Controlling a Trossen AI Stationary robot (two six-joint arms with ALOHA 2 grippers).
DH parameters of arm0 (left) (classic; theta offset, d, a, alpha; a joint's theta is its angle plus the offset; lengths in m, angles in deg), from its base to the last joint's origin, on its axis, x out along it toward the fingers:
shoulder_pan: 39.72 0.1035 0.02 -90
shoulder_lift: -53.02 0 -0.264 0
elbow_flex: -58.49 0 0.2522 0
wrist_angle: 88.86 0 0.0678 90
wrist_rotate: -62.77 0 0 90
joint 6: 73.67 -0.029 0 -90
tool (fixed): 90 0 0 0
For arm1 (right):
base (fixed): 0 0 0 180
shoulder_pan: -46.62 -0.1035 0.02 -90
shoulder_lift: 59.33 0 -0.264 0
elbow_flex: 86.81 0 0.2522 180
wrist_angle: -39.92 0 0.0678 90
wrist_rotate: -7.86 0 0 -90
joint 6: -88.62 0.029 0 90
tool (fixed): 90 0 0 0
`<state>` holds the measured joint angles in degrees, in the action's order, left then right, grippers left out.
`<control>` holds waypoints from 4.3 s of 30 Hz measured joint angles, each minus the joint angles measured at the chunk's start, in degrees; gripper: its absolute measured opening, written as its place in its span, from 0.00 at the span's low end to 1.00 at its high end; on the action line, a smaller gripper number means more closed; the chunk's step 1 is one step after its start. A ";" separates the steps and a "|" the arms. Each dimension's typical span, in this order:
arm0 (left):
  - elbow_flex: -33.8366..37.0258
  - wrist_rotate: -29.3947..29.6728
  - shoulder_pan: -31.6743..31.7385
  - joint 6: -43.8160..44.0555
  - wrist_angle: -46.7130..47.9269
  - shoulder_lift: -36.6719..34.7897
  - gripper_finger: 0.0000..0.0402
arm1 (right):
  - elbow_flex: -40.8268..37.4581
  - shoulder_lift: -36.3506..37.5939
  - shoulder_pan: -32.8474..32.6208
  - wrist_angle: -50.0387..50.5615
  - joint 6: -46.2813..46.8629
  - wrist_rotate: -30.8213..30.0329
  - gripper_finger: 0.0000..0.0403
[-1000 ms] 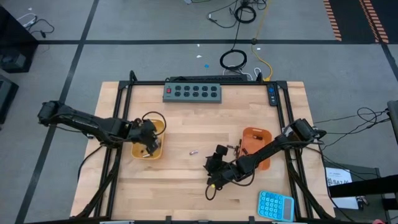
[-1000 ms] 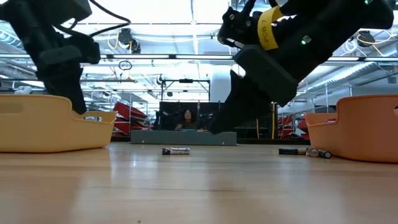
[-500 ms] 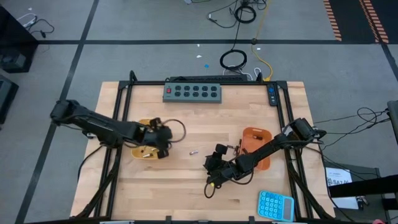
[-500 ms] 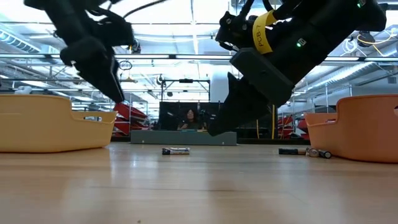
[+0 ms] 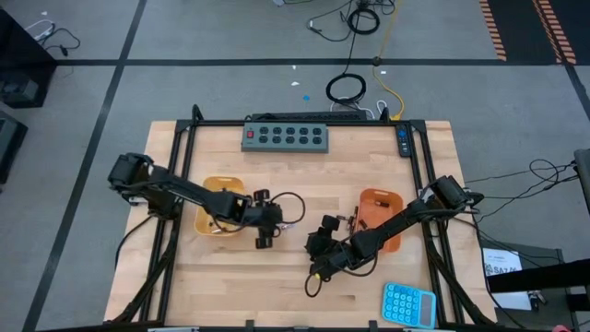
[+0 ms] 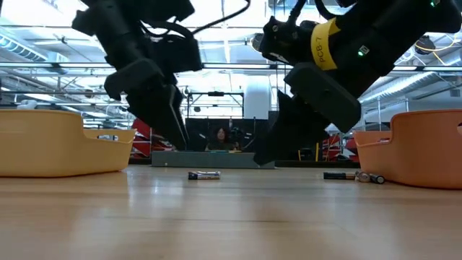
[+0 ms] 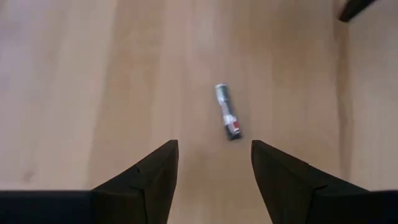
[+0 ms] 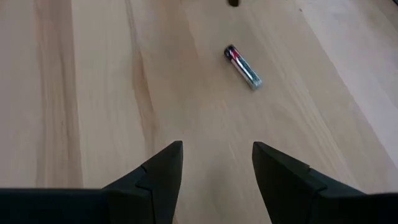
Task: Sort batteries
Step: Put the silver battery into the yellow bin, then put the black battery into the orange bin
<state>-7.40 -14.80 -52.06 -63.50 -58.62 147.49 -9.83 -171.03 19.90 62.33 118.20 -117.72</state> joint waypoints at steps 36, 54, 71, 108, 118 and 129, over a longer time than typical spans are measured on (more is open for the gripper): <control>-2.08 10.47 -2.31 5.74 9.33 -2.52 0.06 | 0.00 0.91 0.67 2.36 -1.15 -0.43 0.46; 20.28 13.03 -8.66 44.80 29.51 -34.72 0.20 | 0.00 0.91 4.08 0.55 -6.12 3.27 0.46; 20.59 40.17 -11.98 5.81 -7.55 -32.70 0.43 | 0.02 13.59 7.21 16.87 -1.08 5.47 0.46; 28.29 13.31 -6.75 -20.99 -65.25 -8.14 0.43 | 14.84 -2.76 25.18 52.80 -13.50 36.97 0.38; 28.37 14.17 -7.08 -19.15 -65.66 -8.14 0.43 | 15.02 -5.21 26.73 52.58 -12.45 38.63 0.27; 28.39 14.44 -10.67 -18.36 -65.49 -8.36 0.43 | 15.35 -9.21 26.06 51.19 -9.82 37.11 0.14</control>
<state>20.99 -0.36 -62.72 -81.86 -124.11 139.12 5.52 -180.23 45.96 113.52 108.38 -80.61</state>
